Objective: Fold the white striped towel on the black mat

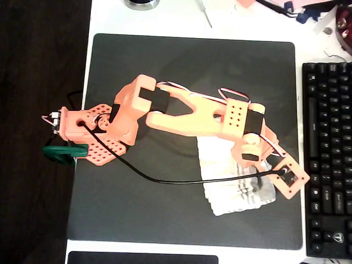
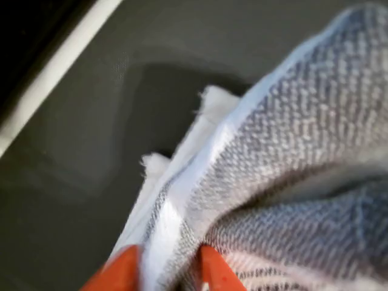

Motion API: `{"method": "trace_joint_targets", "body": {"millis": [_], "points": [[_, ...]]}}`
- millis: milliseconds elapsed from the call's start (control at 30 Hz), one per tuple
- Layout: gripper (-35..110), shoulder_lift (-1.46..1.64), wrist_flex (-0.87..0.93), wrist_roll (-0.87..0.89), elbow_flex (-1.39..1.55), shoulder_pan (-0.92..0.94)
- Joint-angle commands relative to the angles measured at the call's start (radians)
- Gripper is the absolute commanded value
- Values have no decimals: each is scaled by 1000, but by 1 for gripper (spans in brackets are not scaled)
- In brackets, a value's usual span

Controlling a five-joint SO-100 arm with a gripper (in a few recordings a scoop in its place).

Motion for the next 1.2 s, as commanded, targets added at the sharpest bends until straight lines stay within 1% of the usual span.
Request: {"method": "trace_joint_targets", "body": {"millis": [0, 133, 267, 367, 467, 500, 533, 633, 800, 933, 1100, 1167], "points": [[18, 12, -28, -54, 38, -2], [21, 86, -3, -112, 12, -5], [21, 238, 124, -150, -61, -15], [18, 362, 265, -199, -95, -40], [10, 474, 431, -229, -81, -89], [7, 505, 457, -230, -57, -107], [4, 525, 457, -232, -15, -123], [0, 499, 342, -221, 100, -152], [0, 233, 141, -130, 106, -209], [0, 55, 35, -97, 61, -245], [1, 31, -3, -98, 75, -299], [1, 72, 20, -117, 80, -296]]}}
